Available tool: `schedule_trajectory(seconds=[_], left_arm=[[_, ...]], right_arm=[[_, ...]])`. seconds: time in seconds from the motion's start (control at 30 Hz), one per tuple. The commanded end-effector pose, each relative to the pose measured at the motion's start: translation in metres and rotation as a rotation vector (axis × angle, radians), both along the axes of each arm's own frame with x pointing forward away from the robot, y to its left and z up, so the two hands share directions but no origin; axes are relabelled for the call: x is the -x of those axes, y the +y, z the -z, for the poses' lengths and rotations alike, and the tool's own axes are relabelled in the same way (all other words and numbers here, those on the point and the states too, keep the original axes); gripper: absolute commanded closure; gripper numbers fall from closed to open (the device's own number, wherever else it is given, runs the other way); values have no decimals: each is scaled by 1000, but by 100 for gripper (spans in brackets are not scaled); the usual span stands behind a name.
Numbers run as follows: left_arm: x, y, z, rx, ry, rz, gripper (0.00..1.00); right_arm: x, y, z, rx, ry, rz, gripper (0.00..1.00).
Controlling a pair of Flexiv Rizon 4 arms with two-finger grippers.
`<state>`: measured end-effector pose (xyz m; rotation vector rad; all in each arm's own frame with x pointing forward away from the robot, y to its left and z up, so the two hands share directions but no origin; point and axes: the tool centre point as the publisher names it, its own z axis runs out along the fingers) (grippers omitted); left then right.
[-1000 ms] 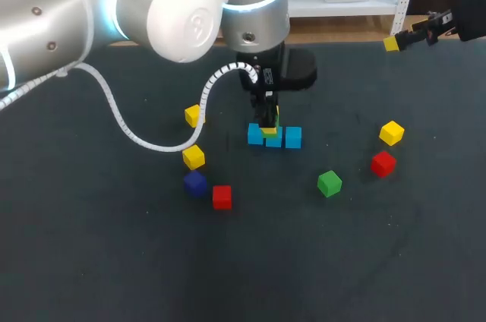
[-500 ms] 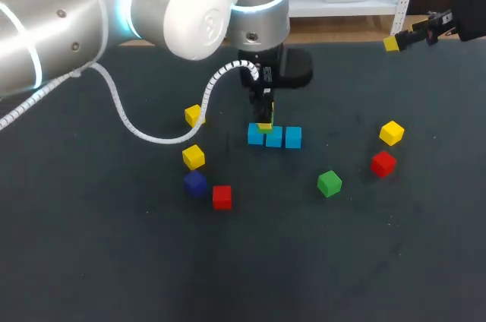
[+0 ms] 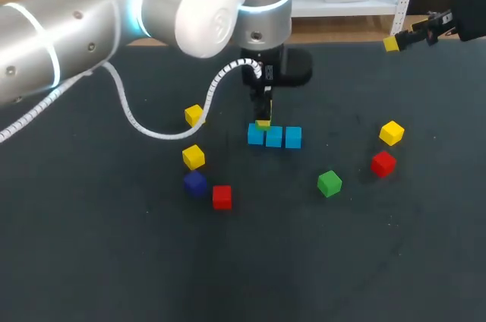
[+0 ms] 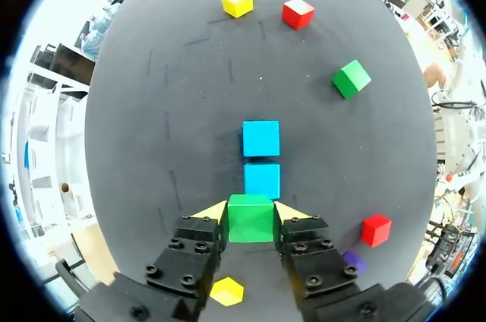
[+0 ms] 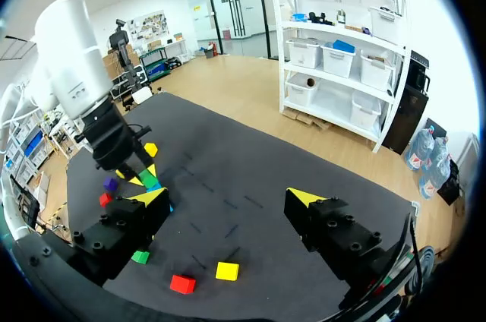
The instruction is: Place the blue cubes, place green cubes on the blue cubes, place the yellow cubes on the green cubes, then place the red cubes on the yellow cubes, and place purple cube on the red cubes.
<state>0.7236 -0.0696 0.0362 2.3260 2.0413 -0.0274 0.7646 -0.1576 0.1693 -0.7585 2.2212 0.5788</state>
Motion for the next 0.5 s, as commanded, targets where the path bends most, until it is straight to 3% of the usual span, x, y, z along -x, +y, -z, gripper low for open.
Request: schedule_trajectory(seconds=[0.03, 0.5], left_arm=[[-5, -3, 0, -7, 9, 1, 100], [1, 2, 8, -11, 38, -25, 100]], right_arm=[[0, 0, 1, -3, -1, -2, 0], [0, 0, 1, -3, -1, -2, 0]])
